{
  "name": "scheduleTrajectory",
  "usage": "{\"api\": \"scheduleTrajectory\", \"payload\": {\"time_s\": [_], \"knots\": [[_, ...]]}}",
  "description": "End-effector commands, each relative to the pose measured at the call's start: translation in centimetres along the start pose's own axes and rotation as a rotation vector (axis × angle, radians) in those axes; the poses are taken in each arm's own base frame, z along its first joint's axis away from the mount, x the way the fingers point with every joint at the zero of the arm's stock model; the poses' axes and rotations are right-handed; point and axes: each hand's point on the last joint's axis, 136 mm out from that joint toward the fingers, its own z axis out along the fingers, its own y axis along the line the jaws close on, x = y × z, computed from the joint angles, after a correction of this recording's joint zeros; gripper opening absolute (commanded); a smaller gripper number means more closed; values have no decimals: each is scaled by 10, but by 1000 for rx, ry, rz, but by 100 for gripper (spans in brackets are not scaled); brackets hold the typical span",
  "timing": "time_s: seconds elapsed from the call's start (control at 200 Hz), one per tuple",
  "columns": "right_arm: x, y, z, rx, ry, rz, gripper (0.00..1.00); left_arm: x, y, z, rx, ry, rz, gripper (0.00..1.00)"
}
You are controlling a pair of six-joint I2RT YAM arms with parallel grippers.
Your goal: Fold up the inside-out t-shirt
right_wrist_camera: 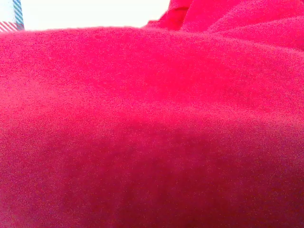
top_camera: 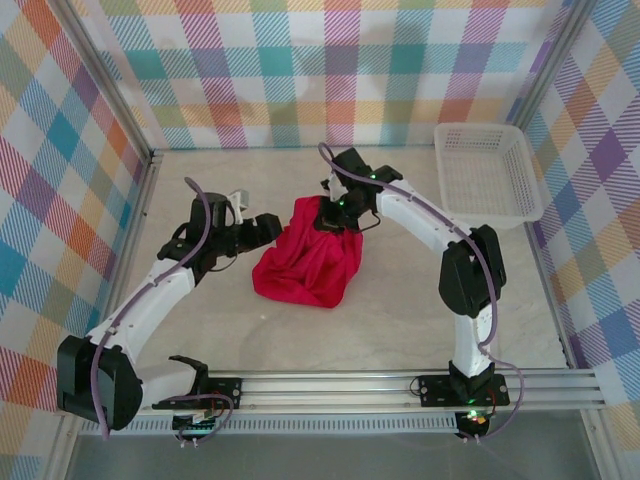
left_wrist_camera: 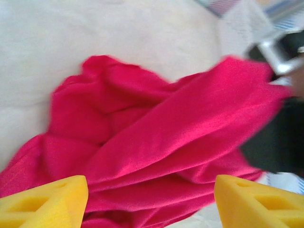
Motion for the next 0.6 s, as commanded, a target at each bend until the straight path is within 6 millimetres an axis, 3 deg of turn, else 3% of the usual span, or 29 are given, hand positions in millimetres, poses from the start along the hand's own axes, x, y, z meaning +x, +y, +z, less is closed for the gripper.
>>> {"api": "scheduleTrajectory", "payload": {"time_s": [0.0,0.275,0.425,0.465,0.53,0.595], "knots": [[-3,28,-20,-115,-32,-70,0,7,-29,17,173,44,72,71],[-2,32,-26,-126,-43,-74,0,33,-33,60,235,193,92,71],[-5,43,-31,-163,-49,-78,0,38,-18,79,177,202,84,67],[-5,46,-32,-177,-48,-79,0,35,-12,83,142,189,85,59],[-3,48,-33,-187,-38,-78,0,25,2,87,55,166,81,29],[2,46,-35,-185,-29,-81,0,10,11,87,-16,140,77,6]]}}
